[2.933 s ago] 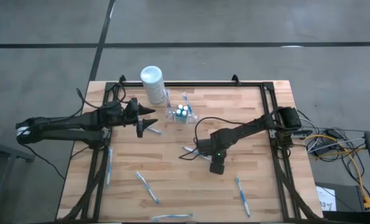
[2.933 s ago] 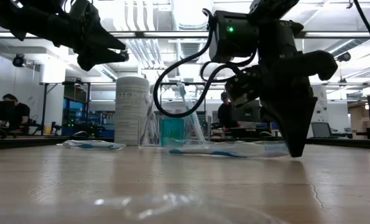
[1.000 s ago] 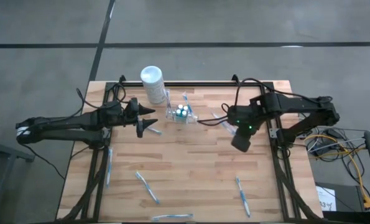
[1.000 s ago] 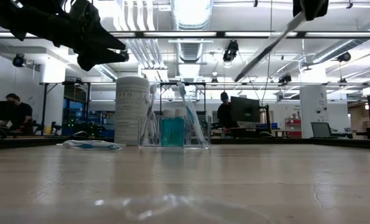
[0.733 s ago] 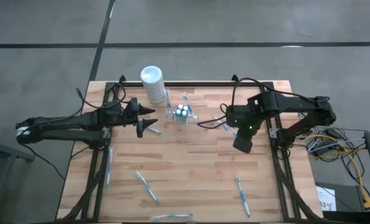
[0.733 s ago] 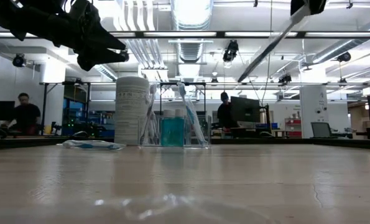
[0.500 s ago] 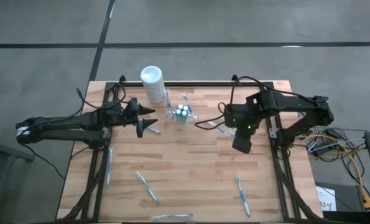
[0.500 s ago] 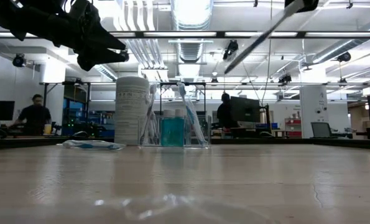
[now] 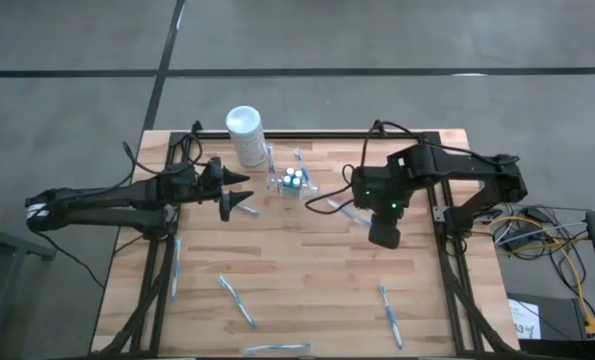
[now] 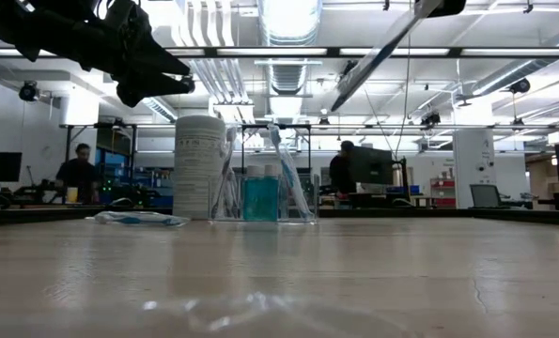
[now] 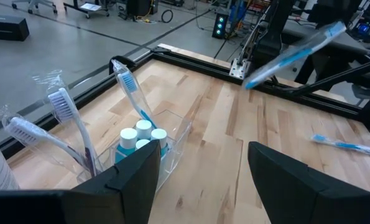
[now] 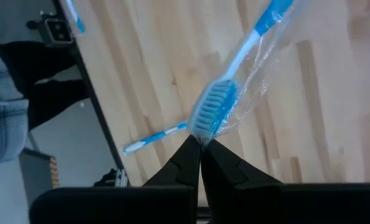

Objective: Pick & Place toothbrushing station
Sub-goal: Put the blue toothbrush into the right of the transparent organizer

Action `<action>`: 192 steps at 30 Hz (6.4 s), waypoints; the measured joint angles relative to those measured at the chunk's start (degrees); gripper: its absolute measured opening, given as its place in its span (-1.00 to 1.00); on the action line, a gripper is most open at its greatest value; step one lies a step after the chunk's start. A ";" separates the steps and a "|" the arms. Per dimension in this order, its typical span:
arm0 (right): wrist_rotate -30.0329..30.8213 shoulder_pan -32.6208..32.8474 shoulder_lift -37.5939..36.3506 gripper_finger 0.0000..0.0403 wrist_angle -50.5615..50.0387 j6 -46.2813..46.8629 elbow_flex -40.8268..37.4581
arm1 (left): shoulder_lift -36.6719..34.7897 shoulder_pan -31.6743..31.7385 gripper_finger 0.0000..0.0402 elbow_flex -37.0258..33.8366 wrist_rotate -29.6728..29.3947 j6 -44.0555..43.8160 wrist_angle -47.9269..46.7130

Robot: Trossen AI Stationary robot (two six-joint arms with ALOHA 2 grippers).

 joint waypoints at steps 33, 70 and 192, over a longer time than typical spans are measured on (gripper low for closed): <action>-0.74 0.00 1.39 -0.96 0.00 1.25 0.06 | 0.48 -0.02 0.23 0.00 -4.43 -18.61 2.05; -0.69 0.00 1.43 -0.96 0.21 1.23 0.03 | 33.82 -3.76 0.06 34.81 13.44 21.83 -12.62; 31.27 6.05 5.71 -0.96 7.94 -35.84 7.47 | 60.48 -11.52 0.04 66.75 13.15 21.38 -26.91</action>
